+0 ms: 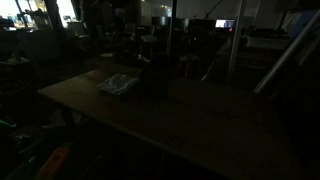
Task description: Pick the cloth and shove it in the box
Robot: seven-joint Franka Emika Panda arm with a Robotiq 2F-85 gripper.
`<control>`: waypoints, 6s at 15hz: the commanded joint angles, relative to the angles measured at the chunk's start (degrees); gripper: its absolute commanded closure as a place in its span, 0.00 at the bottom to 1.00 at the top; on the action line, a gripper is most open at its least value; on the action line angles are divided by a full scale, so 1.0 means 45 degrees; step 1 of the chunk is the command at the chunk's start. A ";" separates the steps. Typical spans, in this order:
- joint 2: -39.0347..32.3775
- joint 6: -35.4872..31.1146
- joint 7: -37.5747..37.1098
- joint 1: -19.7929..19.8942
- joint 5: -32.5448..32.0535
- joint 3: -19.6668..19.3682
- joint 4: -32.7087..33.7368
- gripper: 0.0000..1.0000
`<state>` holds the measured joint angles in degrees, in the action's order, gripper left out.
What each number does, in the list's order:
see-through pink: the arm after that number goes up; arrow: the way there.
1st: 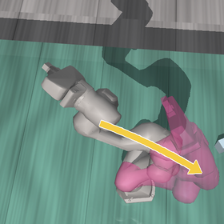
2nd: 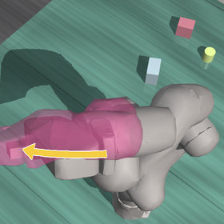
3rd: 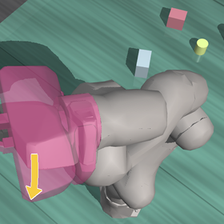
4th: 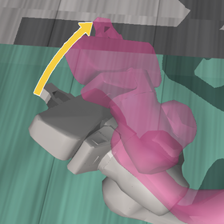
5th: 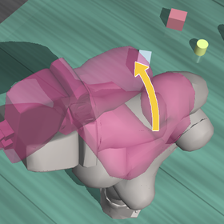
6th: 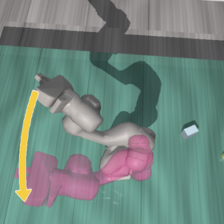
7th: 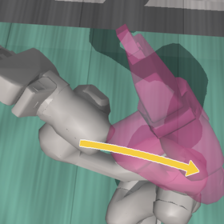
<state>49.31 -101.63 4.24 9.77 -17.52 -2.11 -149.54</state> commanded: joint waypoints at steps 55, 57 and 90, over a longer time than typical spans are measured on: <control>-1.7099 -0.8809 -0.5955 -0.5616 0.0025 0.1908 0.9506 0.00; -1.7589 -0.9243 -0.5861 -0.5749 0.0068 0.1620 0.9448 0.00; -1.5737 -1.0289 -0.3832 -0.5953 0.0542 0.1450 0.5974 0.88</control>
<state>-26.48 -147.95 -13.13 -16.30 -15.38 4.60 -118.69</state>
